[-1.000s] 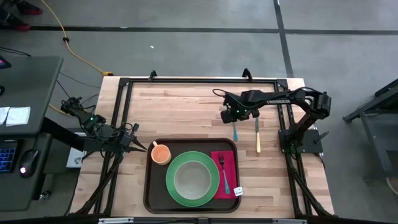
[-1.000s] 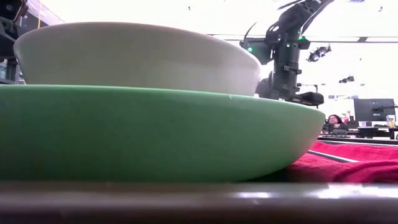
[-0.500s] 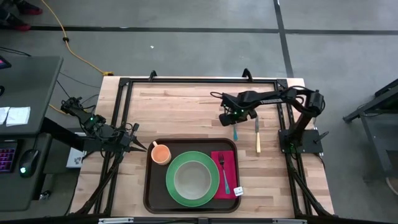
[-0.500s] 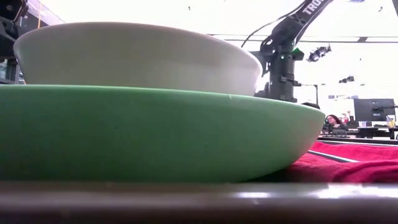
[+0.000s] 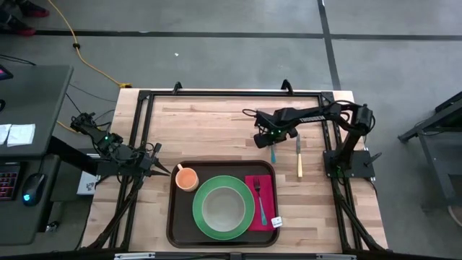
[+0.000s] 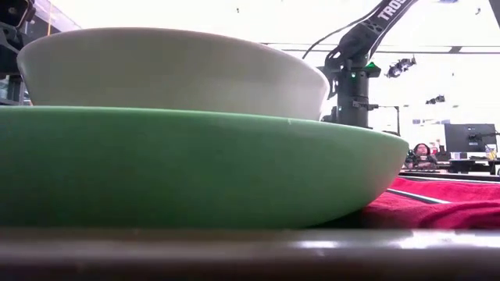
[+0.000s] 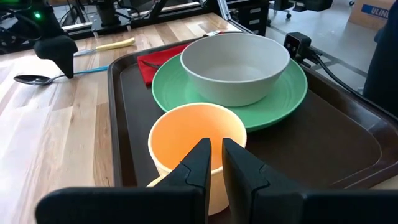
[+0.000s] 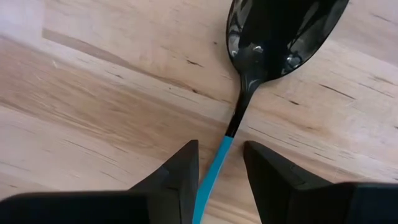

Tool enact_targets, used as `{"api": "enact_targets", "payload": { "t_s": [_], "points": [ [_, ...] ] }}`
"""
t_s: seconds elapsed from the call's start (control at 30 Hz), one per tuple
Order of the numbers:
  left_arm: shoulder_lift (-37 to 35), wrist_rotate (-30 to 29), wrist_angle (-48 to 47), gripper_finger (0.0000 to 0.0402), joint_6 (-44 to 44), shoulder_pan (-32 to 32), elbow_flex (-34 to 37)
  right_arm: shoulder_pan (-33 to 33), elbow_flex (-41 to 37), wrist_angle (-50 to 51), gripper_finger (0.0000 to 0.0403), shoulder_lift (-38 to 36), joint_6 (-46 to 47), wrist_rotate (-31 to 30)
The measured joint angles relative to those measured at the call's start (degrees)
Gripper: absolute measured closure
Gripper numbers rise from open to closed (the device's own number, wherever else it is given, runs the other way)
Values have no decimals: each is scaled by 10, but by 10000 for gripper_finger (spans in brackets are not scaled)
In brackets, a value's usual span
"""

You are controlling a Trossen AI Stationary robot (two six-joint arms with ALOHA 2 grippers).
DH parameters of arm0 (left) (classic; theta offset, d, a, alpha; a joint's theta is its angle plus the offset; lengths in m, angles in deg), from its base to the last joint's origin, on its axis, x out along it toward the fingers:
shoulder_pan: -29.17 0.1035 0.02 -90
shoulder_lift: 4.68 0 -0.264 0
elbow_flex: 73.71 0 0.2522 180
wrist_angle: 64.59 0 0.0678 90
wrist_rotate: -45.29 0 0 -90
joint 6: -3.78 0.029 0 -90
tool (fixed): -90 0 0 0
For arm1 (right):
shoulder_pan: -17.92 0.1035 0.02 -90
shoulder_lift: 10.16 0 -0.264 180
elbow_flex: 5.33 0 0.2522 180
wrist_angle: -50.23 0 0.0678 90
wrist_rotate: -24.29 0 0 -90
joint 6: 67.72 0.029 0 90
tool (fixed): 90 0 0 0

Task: Set up tray
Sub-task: Put the spoon on the top of the table napkin between the green and blue fork on the brown serving tray

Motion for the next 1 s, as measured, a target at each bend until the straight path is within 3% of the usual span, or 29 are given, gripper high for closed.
{"api": "enact_targets", "payload": {
  "t_s": [0.73, 1.0],
  "points": [
    [0, 0, -24, 330, 0, 0, 0, 12, -2, -3, 394, 2, 9, -56],
    [0, 0, -26, 330, 0, 0, 0, 11, -2, -4, 400, 2, 16, -58]
  ]
}}
